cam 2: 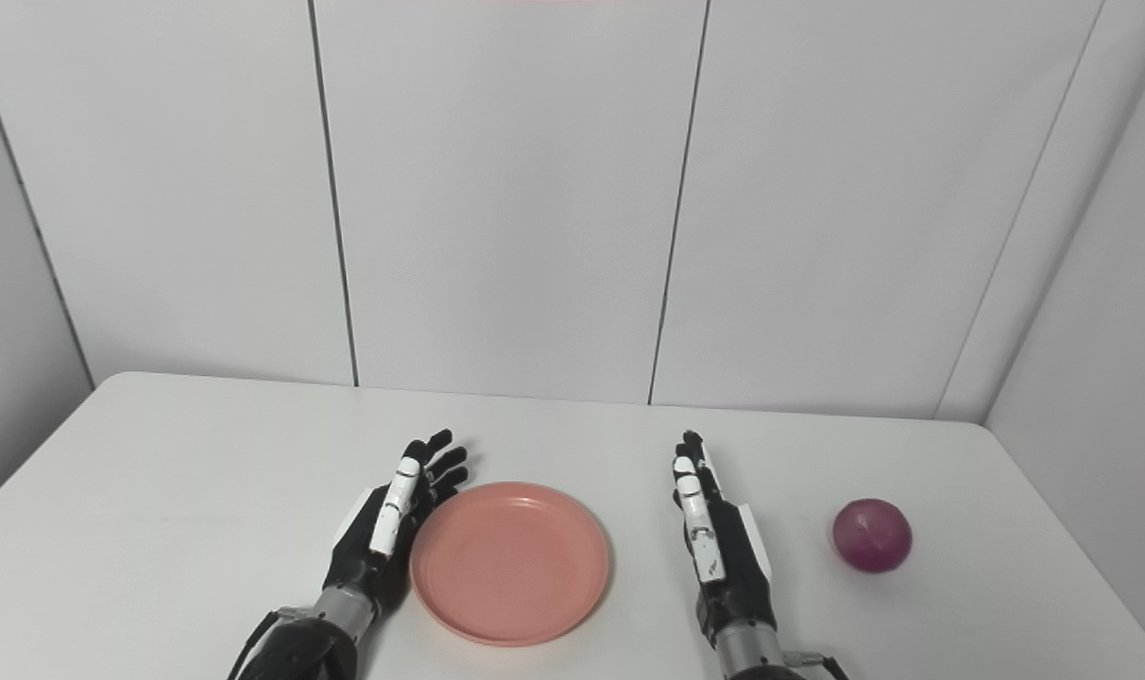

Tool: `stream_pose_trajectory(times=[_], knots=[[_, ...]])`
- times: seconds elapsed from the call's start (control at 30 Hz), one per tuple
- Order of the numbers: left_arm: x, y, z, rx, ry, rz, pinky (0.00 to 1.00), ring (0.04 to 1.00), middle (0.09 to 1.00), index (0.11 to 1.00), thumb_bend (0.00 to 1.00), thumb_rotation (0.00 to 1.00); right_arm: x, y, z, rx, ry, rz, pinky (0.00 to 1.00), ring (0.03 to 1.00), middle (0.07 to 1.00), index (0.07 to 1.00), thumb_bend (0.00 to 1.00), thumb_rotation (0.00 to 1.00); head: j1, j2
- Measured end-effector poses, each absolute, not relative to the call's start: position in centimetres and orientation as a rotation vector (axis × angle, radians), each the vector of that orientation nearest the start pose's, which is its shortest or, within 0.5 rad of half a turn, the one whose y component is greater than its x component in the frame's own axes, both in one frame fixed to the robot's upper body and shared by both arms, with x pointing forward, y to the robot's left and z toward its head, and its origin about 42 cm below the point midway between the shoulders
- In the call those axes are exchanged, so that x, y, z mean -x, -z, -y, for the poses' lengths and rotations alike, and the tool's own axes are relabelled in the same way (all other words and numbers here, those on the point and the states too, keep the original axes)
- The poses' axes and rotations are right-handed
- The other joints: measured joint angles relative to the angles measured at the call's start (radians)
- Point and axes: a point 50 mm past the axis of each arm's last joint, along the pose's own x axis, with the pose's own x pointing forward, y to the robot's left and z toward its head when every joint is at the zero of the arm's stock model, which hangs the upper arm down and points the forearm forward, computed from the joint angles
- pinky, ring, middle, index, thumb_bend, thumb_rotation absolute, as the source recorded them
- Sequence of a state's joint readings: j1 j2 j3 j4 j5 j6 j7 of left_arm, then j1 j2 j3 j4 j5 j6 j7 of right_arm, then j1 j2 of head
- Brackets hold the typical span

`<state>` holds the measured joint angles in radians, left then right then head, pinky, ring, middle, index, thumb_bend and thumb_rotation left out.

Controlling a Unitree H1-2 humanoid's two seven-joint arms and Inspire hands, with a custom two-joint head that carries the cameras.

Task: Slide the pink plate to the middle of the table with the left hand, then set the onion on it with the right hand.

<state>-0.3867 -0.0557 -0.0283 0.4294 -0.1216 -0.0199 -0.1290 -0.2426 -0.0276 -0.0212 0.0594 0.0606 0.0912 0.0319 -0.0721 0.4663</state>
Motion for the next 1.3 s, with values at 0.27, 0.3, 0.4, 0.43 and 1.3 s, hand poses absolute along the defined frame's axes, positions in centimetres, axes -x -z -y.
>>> stream_pose_trajectory(times=[0.27,0.3,0.4,0.43,1.3], knots=[[-39.3,-10.7,-12.9,0.156,0.270,-0.034,0.97,0.927,0.922,0.923,0.62,1.00,-36.0,-14.8,20.3,-0.031,-0.077,0.085,1.00,0.999,0.990,0.998,0.53,1.00,-0.006,0.000],[-39.2,-10.7,-12.8,0.157,0.272,-0.035,0.97,0.928,0.923,0.925,0.62,1.00,-36.0,-14.8,20.3,-0.031,-0.077,0.085,1.00,0.998,0.990,0.998,0.53,1.00,-0.008,0.000],[-39.2,-10.7,-12.5,0.157,0.278,-0.035,0.98,0.935,0.930,0.934,0.63,1.00,-36.0,-14.8,20.3,-0.030,-0.077,0.085,1.00,0.996,0.992,1.000,0.53,1.00,-0.008,0.000],[-39.1,-10.7,-12.4,0.152,0.281,-0.035,0.98,0.938,0.933,0.936,0.63,1.00,-36.0,-14.8,20.3,-0.030,-0.077,0.084,1.00,0.996,0.992,1.000,0.53,1.00,-0.009,0.000],[-39.3,-10.4,-16.4,0.104,0.237,0.000,0.96,0.952,0.946,0.946,0.62,1.00,-36.5,-15.8,21.1,-0.005,-0.016,0.120,1.00,0.988,0.972,0.979,0.59,0.95,-0.040,0.011]])
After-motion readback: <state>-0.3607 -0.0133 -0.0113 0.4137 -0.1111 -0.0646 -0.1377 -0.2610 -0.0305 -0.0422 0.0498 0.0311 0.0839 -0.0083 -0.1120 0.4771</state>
